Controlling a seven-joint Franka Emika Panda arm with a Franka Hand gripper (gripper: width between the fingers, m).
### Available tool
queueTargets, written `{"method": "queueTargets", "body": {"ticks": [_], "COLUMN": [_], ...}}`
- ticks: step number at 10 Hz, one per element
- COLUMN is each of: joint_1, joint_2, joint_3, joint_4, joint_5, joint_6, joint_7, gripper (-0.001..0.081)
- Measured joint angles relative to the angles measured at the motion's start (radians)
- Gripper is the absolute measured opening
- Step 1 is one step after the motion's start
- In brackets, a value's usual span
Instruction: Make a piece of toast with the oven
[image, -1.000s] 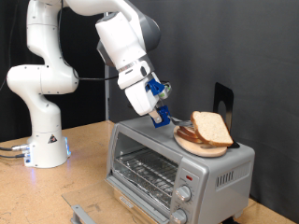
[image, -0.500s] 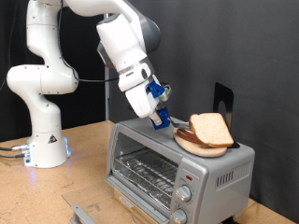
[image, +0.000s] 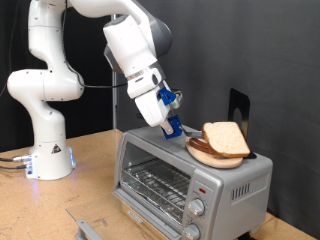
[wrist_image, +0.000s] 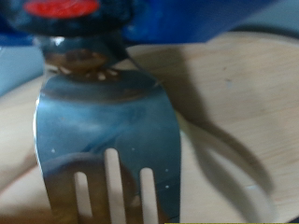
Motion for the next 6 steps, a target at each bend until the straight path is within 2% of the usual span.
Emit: {"method": "queueTargets", "body": {"ticks": [3, 6], "joint_1": [0.012, 0.013], "joint_2": [-0.056, -0.139], "joint_3": [-0.060, -0.093], "joint_4": [-0.023, -0.067], "joint_5": [0.115, 0.137], "joint_6": [-0.128, -0.205], "joint_7": [-0.189, -0.239], "gripper": [0.0363, 0.0363]}}
